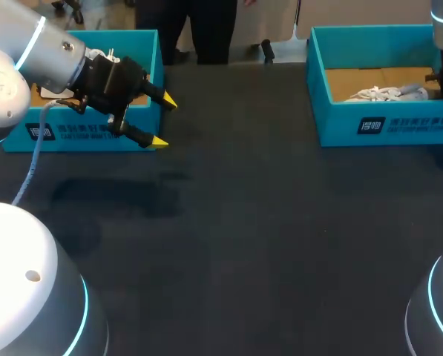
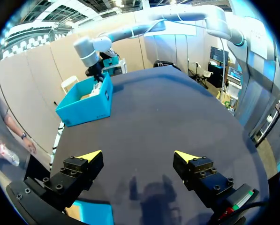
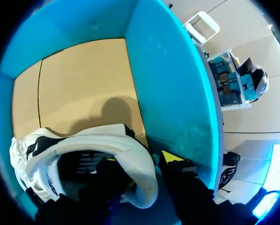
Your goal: Take the shoe out of the shoebox, open the shoe tongue, remove and reinsert the insole, then place the shoe into the shoebox
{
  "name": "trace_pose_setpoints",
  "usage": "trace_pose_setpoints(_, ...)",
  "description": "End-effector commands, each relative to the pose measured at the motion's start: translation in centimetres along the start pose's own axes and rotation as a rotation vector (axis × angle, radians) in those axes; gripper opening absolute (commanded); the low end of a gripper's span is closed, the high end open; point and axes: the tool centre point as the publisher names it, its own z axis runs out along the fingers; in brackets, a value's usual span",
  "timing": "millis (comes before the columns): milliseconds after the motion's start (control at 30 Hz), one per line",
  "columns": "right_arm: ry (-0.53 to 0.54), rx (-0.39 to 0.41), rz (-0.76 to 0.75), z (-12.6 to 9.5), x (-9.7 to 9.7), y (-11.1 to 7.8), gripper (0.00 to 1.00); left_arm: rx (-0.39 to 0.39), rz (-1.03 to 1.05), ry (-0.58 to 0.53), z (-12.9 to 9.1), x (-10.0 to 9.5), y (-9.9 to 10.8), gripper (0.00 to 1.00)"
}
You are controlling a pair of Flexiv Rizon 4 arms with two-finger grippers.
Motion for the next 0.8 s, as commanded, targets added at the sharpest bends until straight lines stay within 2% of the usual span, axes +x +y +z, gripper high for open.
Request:
trace_pose_setpoints(33, -0.004, -0.009, 0.004, -0.9, -0.2, -0.2, 0.4, -0.003, 0.0, 0.0, -0.1, 0.1, 0.0, 1.0)
trace_pose_setpoints(167, -0.011, -0.015, 0.013, -1.6, -0.6, -0.3, 0.4, -0.003, 0.0, 0.0, -0.1, 0.1, 0.0, 1.0)
trace_pose_setpoints(733, -0.018, -0.079, 0.016, -5.4, -2.1, -0.3, 0.56, -0.003, 0.0, 0.0, -0.1, 0.1, 0.0, 1.0)
trace_pose_setpoints(800, -0.008, -0.073, 0.017, -5.3, -2.0, -0.4, 0.49, -0.003, 0.0, 0.0, -0.1, 0.1, 0.0, 1.0)
